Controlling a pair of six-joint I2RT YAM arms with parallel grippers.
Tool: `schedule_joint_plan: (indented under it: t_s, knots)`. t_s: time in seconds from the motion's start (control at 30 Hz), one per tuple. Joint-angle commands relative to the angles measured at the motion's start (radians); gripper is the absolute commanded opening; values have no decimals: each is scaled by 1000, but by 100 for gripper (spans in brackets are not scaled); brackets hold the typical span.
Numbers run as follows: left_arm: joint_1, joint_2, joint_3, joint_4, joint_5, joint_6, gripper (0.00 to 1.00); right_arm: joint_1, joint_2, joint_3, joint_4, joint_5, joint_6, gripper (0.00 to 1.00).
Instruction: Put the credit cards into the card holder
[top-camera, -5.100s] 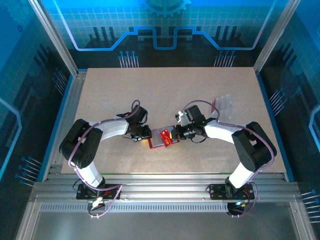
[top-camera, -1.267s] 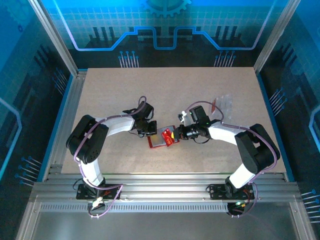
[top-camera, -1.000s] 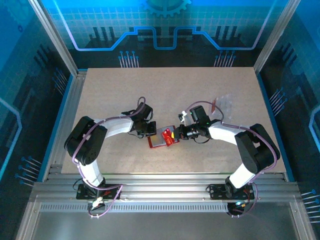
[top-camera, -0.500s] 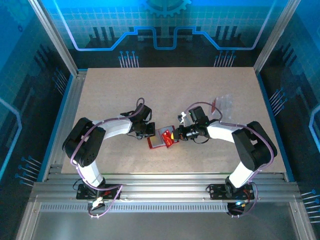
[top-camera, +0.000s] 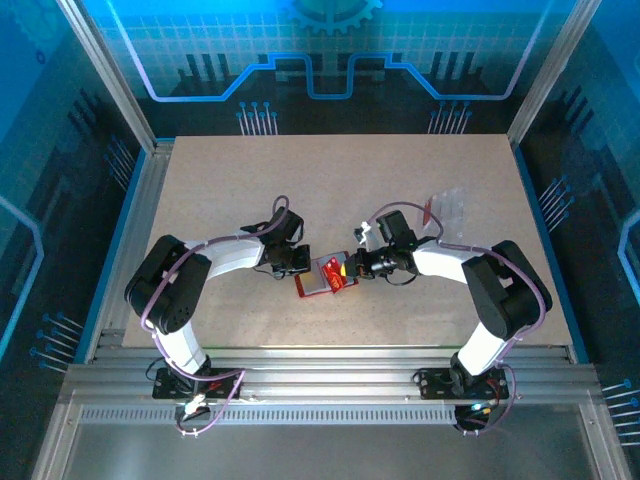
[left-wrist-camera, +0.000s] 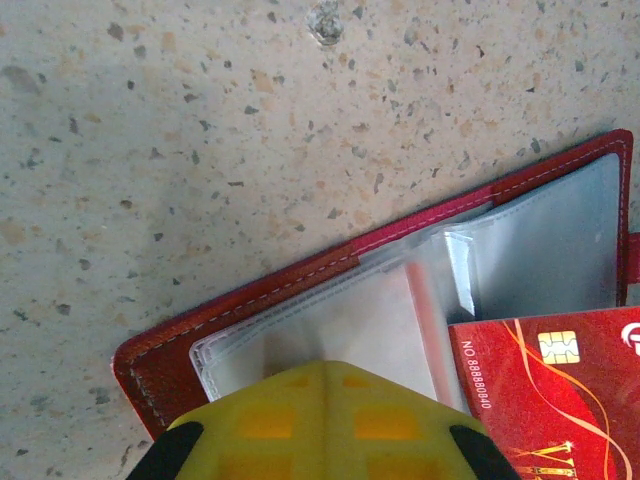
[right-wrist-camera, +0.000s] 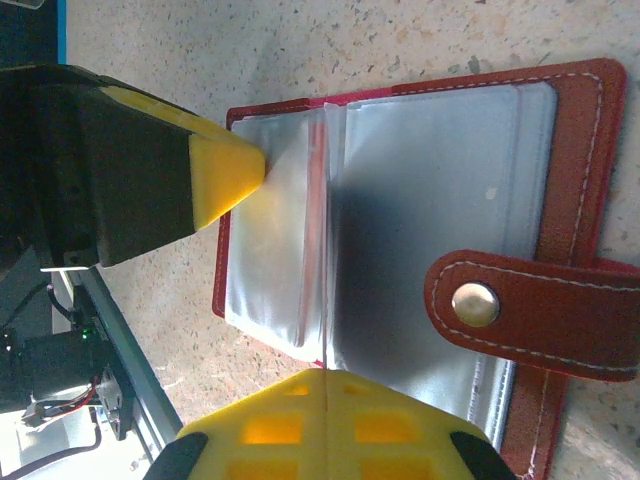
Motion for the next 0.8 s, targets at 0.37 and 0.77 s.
schedule_joint_plan:
  t_s: [0.37, 0.77]
  knots:
    - [8, 14, -37, -66, -20, 1, 6, 3, -12, 19, 36, -40, -1, 0]
    - [7, 8, -40, -67, -20, 1, 7, 3, 53, 56, -36, -6, -48, 0]
